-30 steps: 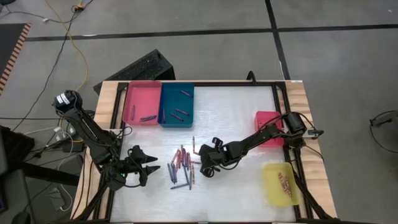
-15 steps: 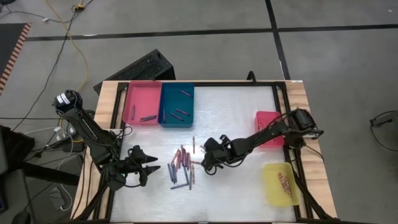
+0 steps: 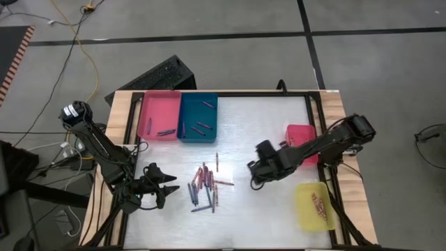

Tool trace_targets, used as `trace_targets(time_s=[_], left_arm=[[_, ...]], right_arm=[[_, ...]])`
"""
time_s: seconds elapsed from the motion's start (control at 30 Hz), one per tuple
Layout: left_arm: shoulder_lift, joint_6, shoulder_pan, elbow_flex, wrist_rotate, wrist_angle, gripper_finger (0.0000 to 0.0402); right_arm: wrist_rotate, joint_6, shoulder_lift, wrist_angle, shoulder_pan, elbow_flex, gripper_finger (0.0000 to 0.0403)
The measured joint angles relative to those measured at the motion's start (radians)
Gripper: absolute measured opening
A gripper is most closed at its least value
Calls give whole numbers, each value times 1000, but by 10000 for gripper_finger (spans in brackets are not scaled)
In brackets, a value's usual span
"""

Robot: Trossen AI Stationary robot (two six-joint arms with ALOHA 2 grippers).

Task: Sort crayons
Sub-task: Put the red crayon into the small red bin

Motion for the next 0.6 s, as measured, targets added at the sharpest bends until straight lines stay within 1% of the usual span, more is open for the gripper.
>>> trace_targets(time_s=[0.17,0.33,0.4,0.47,0.6], left_arm=[[0,-3,0,0,-1,0,199],[0,-3,0,0,-2,0,199],[0,-3,0,0,-2,0,199],[0,-3,0,0,-2,0,199],[0,-3,0,0,-1,1,199]], right_arm=[[-20,217,11,-287,0,0,16],[-56,322,27,-441,0,-2,16],[-59,349,32,-468,-4,-2,16],[-59,339,36,-460,-13,-13,16],[-99,335,48,-462,-48,-53,16]])
